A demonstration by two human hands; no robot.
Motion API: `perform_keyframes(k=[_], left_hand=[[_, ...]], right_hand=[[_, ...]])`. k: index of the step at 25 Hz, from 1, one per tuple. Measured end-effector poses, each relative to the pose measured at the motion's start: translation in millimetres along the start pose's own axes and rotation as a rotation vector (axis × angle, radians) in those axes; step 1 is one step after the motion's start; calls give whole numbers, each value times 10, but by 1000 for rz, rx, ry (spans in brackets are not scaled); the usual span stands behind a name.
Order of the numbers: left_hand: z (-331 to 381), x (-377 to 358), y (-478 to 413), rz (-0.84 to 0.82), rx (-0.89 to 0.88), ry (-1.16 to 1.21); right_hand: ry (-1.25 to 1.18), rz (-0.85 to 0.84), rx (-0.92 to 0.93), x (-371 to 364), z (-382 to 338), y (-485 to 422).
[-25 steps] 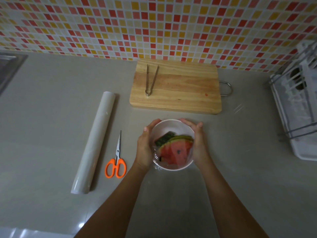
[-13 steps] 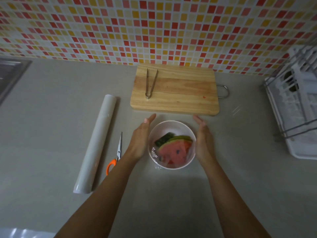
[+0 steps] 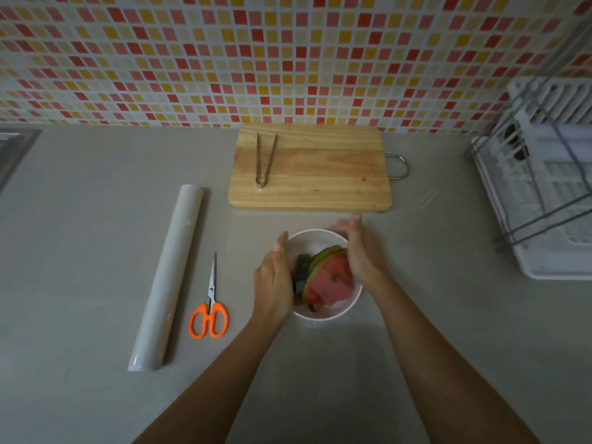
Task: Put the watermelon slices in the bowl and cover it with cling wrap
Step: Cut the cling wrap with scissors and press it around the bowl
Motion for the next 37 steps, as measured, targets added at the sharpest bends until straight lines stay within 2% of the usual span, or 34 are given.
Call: perform_keyframes(k=[2,3,6,8,12,14,18,20,22,24,26,28,31,33,35,37], left_hand=[[-28,49,23,-1,10,47],[-4,110,-38,-28,-16,75],[146,185,-263,-291,-97,100],[181,130,-339,-379,-122,46],[140,39,-380,-339,-14,206],[133,15,-381,-336,22,240],[139,5,-392,-401,26,162],[156,22,-427,-427,78,163],[161,9,-459,-421,119,83],[96,17,-457,-366,141,-81],[37,50,-396,-348,87,-123],[73,78,-373,-419,13,38],[203,39,-401,-518,24,185],[147,39,-364,-442,36,158],[1,79,-252,-342,21,92],[-81,140,-161,-272,-54,12]], right_hand=[[-56,186,110,196,-36,95],[-94,177,158,230,-22,143],[-116,-92,187,48,53,249],[-155,-132,133,-50,91,228],[-280,-143,-12,-107,125,106],[-210,-153,-70,-101,139,87],[25,-144,-110,-39,66,79],[85,-185,-112,-41,15,90],[96,-155,-115,-28,-7,109],[-1,1,-94,37,40,138],[-184,159,-107,131,145,215],[-286,136,-145,96,238,319],[-305,6,-133,-101,187,366],[-329,40,-60,-91,112,269],[-353,147,-2,85,69,161],[-299,129,27,226,61,130]])
Point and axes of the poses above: each hand's wrist, its own y-axis away from the middle knuckle, its own x-axis out of the back of the hand, z = x × y, the point moved 3 cm from there along -y, towards the middle knuckle, and after that the axes turned 6 degrees about -z, right-handed, at the moved point
